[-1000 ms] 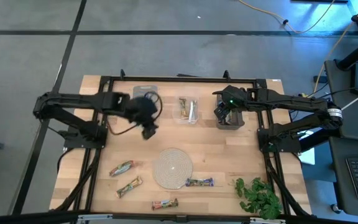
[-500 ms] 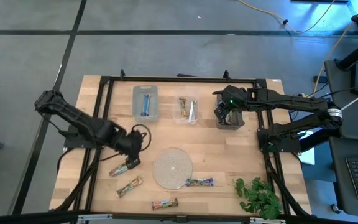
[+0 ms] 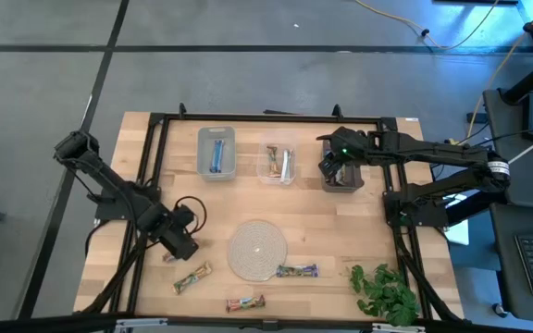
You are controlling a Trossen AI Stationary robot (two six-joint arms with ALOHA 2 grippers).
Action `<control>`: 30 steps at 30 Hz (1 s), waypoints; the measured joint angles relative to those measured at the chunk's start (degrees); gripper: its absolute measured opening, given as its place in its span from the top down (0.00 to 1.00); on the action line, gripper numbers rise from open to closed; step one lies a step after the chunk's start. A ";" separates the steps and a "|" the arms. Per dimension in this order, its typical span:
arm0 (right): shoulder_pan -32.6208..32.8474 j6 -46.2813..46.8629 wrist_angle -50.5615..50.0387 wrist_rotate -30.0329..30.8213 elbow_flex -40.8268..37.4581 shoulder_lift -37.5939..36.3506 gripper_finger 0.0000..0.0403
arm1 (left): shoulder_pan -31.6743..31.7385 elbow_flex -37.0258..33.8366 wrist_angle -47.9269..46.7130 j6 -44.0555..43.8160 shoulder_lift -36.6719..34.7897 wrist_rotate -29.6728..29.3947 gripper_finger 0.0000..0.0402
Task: Pick and place Granola Bars by type
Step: Put the red granola bar into the black bin
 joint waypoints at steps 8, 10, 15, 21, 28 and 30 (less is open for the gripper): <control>0.02 1.39 0.00 -0.01 0.00 0.00 0.54 | -2.28 -4.99 10.27 -0.24 0.00 -0.04 0.40; 0.02 1.53 0.00 -0.01 0.00 0.00 0.54 | -2.61 -6.02 11.86 0.40 0.08 -0.09 0.40; 0.02 1.53 0.00 -0.01 0.00 0.00 0.54 | -2.60 -7.85 11.96 -1.76 0.80 0.52 0.39; 0.01 1.54 0.00 -0.01 0.00 0.00 0.54 | -3.37 -9.51 13.27 -2.42 2.37 6.04 0.39; 0.00 1.49 0.00 -0.01 0.00 0.00 0.54 | -6.52 -9.66 14.42 -2.55 6.41 7.96 0.40; 0.00 1.48 0.02 -0.01 0.00 0.00 0.54 | -6.99 -9.66 14.51 -2.55 7.72 8.11 0.40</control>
